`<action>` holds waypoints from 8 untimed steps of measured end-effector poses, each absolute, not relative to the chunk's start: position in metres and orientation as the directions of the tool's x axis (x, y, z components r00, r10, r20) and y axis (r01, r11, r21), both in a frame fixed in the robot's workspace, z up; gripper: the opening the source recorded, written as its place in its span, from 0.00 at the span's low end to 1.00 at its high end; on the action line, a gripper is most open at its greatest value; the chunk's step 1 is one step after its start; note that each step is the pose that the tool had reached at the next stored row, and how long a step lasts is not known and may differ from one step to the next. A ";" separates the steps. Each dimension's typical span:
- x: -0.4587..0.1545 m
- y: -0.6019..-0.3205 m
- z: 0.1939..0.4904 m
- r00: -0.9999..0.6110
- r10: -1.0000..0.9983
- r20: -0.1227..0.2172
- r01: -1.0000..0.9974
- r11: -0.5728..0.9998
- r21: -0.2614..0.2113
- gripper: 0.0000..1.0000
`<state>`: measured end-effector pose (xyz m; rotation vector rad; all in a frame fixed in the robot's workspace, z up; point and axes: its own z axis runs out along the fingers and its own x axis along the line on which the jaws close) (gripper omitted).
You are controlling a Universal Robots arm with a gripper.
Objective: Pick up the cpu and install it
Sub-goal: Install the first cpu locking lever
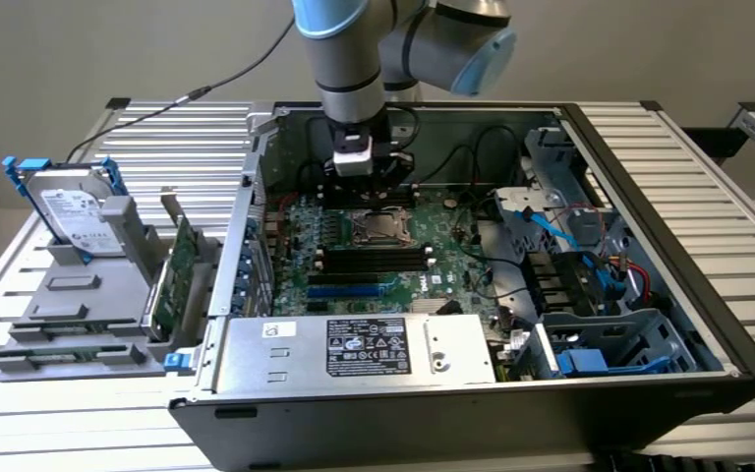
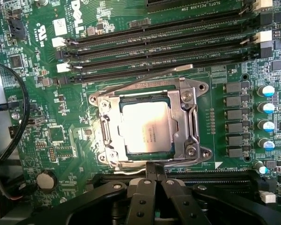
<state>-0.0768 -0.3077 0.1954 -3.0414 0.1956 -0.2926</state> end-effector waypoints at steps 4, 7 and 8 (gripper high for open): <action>-0.077 -0.308 0.197 0.975 -0.140 0.171 -0.127 -0.988 -0.088 0.11; -0.077 -0.308 0.200 0.977 -0.142 0.159 -0.129 -0.988 -0.086 0.11; -0.077 -0.308 0.201 0.978 -0.142 0.155 -0.130 -0.988 -0.086 0.11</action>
